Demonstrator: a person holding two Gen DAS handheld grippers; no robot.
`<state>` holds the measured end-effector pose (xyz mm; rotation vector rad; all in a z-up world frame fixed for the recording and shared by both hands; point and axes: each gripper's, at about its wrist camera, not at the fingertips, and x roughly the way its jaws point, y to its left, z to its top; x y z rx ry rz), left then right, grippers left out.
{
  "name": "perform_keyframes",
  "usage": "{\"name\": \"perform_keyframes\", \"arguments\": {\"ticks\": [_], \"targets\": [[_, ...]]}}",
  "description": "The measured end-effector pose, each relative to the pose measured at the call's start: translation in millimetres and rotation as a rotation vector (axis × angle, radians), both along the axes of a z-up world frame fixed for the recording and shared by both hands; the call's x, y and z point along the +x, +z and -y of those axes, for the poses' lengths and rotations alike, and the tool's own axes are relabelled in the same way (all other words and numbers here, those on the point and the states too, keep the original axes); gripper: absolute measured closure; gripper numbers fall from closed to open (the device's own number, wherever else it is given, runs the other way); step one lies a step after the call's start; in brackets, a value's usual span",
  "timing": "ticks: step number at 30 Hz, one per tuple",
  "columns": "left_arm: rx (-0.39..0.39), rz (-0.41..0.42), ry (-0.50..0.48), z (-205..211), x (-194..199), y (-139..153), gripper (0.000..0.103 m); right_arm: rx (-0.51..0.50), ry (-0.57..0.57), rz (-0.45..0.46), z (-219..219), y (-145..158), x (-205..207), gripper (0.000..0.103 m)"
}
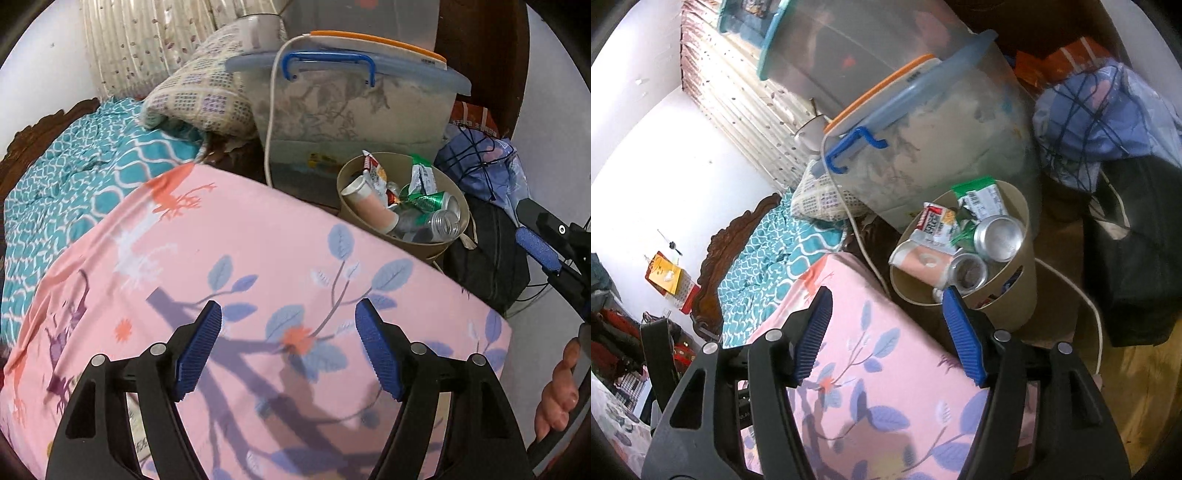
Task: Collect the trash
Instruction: 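Move both open grippers back over the orange peel and white wrapper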
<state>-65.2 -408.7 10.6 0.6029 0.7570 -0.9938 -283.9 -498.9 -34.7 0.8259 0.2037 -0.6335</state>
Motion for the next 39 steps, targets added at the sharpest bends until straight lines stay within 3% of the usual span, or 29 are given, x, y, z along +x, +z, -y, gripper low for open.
{"name": "perform_keyframes", "arguments": {"ticks": [12, 39], "targets": [[-0.038, -0.010, 0.055, -64, 8, 5, 0.028, -0.036, 0.077, -0.043, -49, 11, 25, 0.038], [-0.099, -0.022, 0.302, -181, 64, 16, 0.021, -0.118, 0.281, -0.112, -128, 30, 101, 0.038]]}}
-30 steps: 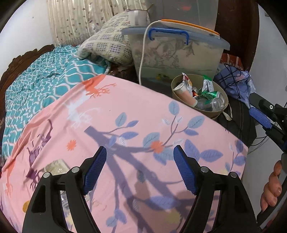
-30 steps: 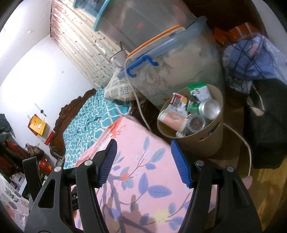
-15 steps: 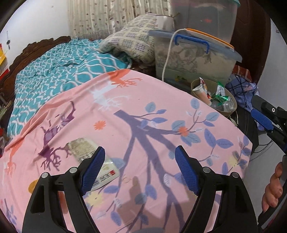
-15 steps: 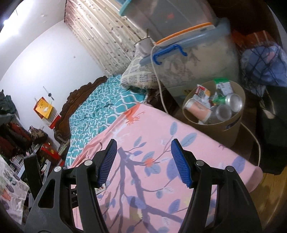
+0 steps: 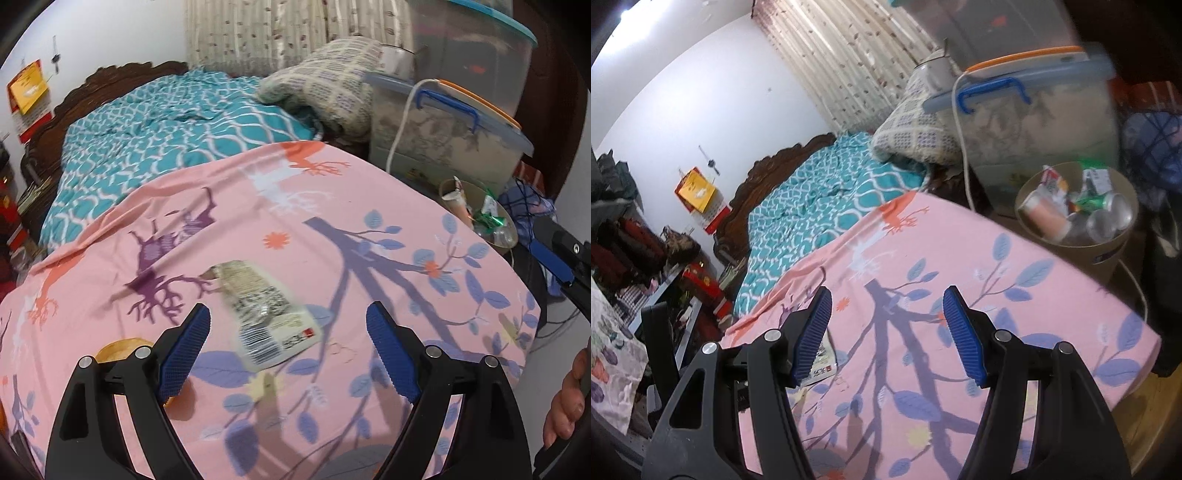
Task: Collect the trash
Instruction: 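Move both open grippers back over the orange peel and white wrapper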
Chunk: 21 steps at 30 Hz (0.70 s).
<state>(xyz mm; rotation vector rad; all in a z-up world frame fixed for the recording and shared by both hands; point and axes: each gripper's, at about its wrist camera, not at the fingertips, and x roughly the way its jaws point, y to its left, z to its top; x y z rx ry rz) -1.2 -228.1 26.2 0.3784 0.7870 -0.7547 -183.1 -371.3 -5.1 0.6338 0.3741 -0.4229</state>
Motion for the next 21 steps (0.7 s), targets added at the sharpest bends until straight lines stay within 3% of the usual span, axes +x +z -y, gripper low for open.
{"name": "perform_keyframes", "arguments": {"ticks": [14, 21], "targets": [[-0.017, 0.001, 0.105, -47, 33, 2, 0.021, -0.017, 0.122, -0.065, -31, -6, 47, 0.037], [-0.034, -0.012, 0.251, -109, 72, 3, 0.021, -0.014, 0.212, -0.102, -53, -17, 76, 0.037]]}}
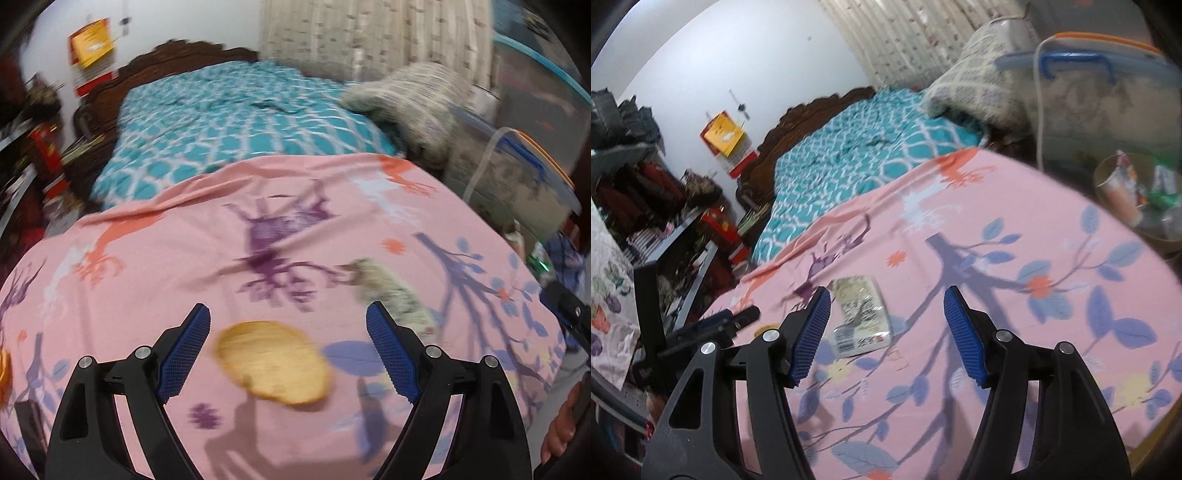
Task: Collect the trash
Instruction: 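Move both open grippers back over the orange peel and white wrapper, then grasp the orange peel with the left gripper while the right gripper grasps the white wrapper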
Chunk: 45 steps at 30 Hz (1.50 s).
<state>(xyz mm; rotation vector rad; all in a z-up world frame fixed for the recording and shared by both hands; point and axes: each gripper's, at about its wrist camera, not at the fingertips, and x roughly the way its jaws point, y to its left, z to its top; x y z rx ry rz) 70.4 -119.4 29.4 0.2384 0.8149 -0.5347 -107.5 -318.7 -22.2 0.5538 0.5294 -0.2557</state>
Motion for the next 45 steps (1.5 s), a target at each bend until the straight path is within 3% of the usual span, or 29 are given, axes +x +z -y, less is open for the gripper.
{"name": "perform_keyframes", "arguments": {"ticks": [8, 16, 19, 22, 28, 37, 45], "targets": [[0.027, -0.044, 0.129, -71, 26, -21, 0.021, 0.015, 0.125, -0.081, -34, -27, 32, 0.037], [0.044, -0.162, 0.144, -91, 30, -57, 0.020, 0.006, 0.250, -0.179, -74, -59, 56, 0.037], [0.051, -0.225, 0.141, -90, 33, -73, 0.009, -0.004, 0.315, -0.237, -91, -74, 64, 0.035], [0.135, -0.155, 0.128, -83, 25, -81, 0.008, -0.062, 0.347, -0.263, -107, -80, 66, 0.020], [0.123, -0.161, 0.114, -89, 21, -81, 0.008, -0.066, 0.385, -0.249, -113, -83, 67, 0.008], [0.115, -0.132, 0.081, -93, 14, -81, 0.008, 0.051, 0.401, -0.162, -99, -83, 59, 0.004], [0.124, -0.158, 0.104, -90, 19, -79, 0.009, 0.019, 0.400, -0.185, -103, -82, 62, 0.004]]}}
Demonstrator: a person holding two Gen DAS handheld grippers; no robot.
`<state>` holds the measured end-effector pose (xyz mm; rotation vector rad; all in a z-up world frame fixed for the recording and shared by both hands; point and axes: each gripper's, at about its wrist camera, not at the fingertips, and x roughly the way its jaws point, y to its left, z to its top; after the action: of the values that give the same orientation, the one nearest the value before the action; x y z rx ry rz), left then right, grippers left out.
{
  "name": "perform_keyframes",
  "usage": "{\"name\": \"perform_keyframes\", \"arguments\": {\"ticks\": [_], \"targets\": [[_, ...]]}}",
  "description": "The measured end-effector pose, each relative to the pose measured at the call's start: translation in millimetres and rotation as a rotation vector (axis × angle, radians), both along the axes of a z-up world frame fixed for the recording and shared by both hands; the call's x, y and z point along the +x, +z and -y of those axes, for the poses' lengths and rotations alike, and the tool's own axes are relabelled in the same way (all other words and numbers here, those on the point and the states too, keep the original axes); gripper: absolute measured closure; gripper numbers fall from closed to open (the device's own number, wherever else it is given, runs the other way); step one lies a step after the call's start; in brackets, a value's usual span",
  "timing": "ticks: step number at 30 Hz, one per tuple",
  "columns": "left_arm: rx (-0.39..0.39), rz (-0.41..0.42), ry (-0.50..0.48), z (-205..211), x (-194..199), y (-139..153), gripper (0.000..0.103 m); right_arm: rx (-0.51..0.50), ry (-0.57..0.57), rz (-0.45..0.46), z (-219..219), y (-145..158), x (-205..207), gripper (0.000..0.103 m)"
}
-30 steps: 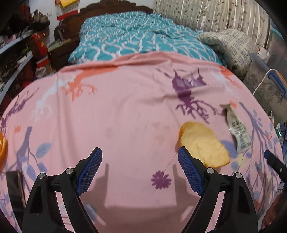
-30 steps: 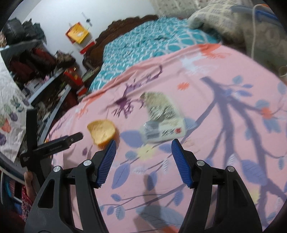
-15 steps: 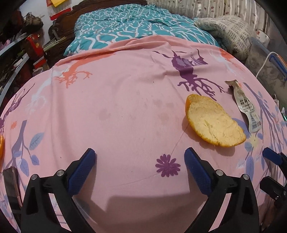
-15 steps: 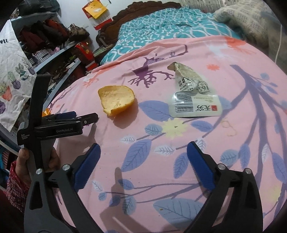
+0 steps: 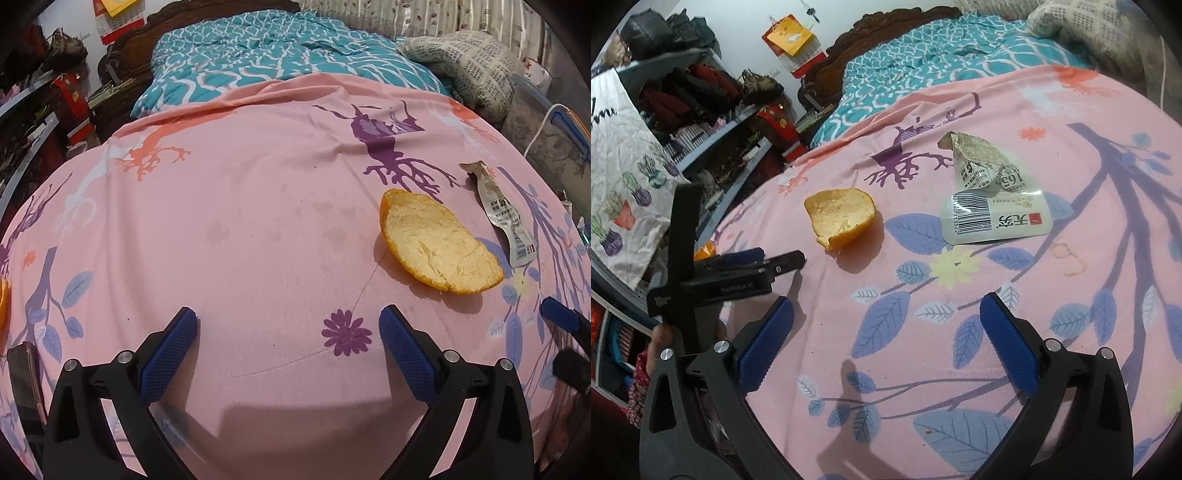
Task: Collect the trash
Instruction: 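Grasp the orange peel with the left gripper while the right gripper grasps the white wrapper, then lift the white wrapper with the right gripper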
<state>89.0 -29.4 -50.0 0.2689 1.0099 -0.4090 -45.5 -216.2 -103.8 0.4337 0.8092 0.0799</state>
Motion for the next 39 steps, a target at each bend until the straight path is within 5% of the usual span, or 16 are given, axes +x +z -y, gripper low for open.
{"name": "perform_keyframes", "arguments": {"ticks": [3, 10, 18, 20, 21, 22, 24, 30, 39], "targets": [[-0.019, 0.010, 0.011, 1, 4, 5, 0.009, -0.066, -0.057, -0.004, 2, 6, -2, 0.005], [-0.125, 0.018, -0.023, 15, 17, 27, 0.010, -0.205, -0.144, -0.033, 38, 12, 26, 0.029], [-0.175, -0.064, -0.108, 49, 30, 17, 0.042, -0.266, -0.140, -0.095, 59, 5, 66, 0.038], [-0.185, -0.095, -0.127, 56, 31, 10, 0.060, -0.261, -0.121, -0.089, 56, 5, 74, 0.046], [-0.178, -0.083, -0.128, 58, 30, 9, 0.061, -0.251, -0.103, -0.091, 54, 4, 80, 0.068], [-0.182, -0.085, -0.145, 60, 28, 9, 0.077, -0.245, -0.094, -0.091, 51, 4, 83, 0.075], [-0.196, -0.095, -0.156, 60, 26, 8, 0.089, -0.208, -0.058, -0.086, 44, 2, 89, 0.083], [-0.229, -0.060, -0.090, 28, 32, 17, 0.095, -0.117, 0.015, -0.065, 23, 0, 84, 0.084], [-0.222, -0.059, -0.085, 30, 39, 20, 0.095, 0.195, -0.034, -0.093, 61, -9, 97, 0.082]]}}
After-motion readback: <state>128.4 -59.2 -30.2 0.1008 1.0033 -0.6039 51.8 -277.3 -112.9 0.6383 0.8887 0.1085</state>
